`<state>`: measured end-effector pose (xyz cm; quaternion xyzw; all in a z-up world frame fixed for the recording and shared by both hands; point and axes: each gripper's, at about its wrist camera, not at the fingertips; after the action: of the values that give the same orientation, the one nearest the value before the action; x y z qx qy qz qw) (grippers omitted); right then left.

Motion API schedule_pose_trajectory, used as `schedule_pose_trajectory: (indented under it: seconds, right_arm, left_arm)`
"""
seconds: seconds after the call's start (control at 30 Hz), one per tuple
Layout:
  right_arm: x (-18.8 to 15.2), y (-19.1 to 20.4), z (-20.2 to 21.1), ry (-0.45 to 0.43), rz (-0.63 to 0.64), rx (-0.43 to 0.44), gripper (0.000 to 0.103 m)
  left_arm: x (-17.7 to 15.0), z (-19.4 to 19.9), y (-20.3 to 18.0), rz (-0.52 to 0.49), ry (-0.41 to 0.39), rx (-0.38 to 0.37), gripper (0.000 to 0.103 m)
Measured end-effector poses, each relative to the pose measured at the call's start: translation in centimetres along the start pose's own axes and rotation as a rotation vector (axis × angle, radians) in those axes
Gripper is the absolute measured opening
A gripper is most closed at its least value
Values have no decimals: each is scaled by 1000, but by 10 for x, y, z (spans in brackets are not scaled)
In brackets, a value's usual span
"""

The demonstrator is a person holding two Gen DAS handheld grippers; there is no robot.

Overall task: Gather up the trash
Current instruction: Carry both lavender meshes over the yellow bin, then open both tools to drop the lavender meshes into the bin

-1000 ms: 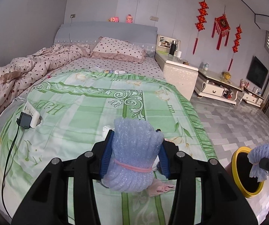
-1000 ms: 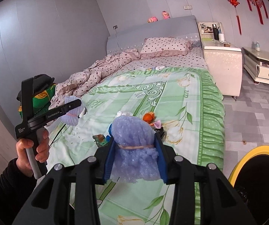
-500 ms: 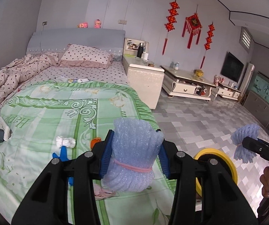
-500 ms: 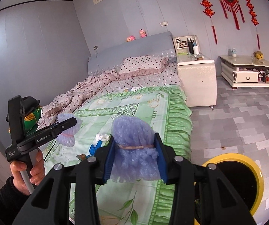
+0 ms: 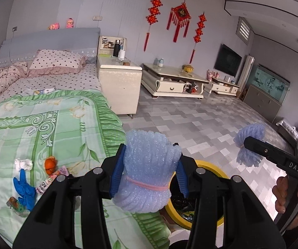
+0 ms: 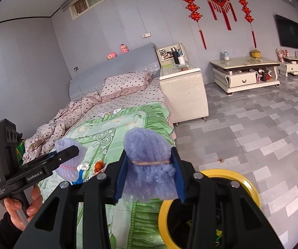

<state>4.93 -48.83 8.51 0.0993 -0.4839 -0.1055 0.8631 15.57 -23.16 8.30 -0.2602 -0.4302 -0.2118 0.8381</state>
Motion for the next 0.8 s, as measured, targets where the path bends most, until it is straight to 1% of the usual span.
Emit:
schedule_pose_trajectory:
  seconds: [0.17, 0.3, 0.37, 0.6, 0.8]
  right_arm:
    - [-3, -28, -2, 0, -29, -50, 38]
    - [-8, -47, -12, 20, -63, -77, 38]
    - [-12, -56, -18, 31, -78, -88, 38]
    - [-23, -85, -43, 73, -120, -120, 38]
    - [-35, -111, -62, 110, -172, -156, 38]
  left_arm:
    - [-8, -34, -24, -16, 37, -44, 43]
    - [-21, -64, -38, -18, 80, -75, 43]
    - [-28, -78, -43, -24, 97, -79, 43]
    - [-54, -126, -48, -22, 173, -104, 44]
    - [-72, -154, -51, -11, 222, -139, 46]
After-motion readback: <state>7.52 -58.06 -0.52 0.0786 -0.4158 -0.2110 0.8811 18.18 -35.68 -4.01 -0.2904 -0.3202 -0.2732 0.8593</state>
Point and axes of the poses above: each gripper's, at about its wrist camera, not at the fingertips, and z roughly against the way its jaws point, y to its left, x to its top, and after that the axes turned 5 degrees about -x, right-handed
